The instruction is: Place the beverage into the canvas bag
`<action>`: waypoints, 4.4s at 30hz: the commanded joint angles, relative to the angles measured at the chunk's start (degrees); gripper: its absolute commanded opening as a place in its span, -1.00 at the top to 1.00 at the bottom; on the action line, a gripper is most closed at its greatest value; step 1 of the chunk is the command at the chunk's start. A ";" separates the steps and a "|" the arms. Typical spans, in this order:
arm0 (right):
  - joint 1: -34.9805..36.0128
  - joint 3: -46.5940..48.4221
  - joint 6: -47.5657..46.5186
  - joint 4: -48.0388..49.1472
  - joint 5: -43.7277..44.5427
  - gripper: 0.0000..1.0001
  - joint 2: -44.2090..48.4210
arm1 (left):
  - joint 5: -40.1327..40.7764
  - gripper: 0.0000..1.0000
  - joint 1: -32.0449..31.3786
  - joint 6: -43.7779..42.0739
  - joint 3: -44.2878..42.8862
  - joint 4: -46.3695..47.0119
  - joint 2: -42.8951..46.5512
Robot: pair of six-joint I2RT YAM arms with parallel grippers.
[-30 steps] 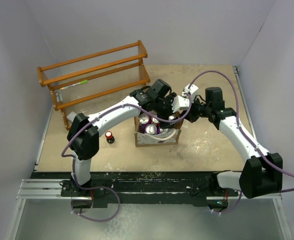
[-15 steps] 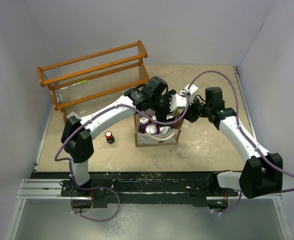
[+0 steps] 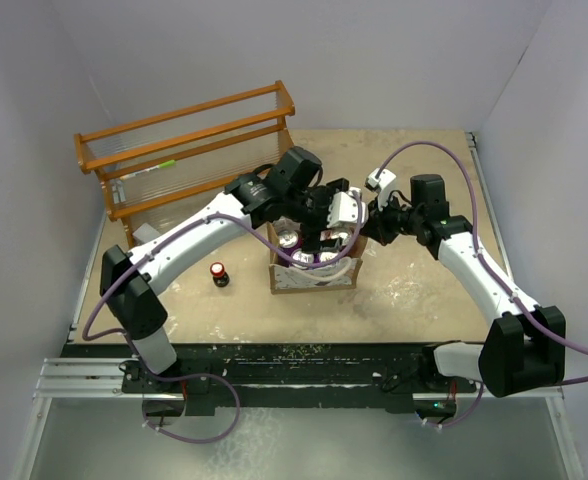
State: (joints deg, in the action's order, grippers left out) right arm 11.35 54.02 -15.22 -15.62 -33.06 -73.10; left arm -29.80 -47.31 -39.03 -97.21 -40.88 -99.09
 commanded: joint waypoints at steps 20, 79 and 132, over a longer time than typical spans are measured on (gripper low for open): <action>-0.02 2.32 -0.33 3.26 -6.75 1.00 1.47 | 2.52 -1.00 10.75 -5.11 0.85 -4.48 16.36; -0.37 8.07 1.67 14.96 54.14 -1.00 22.40 | 22.97 -0.98 42.99 27.65 25.92 23.60 46.31; -8.10 -1.89 4.68 9.87 39.48 -1.00 34.29 | 21.64 -0.98 45.20 34.25 36.22 22.98 53.84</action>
State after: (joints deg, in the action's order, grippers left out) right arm 3.55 50.33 -9.74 -7.14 7.62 -38.98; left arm -8.49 -2.63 -6.39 -58.89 -19.27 -45.52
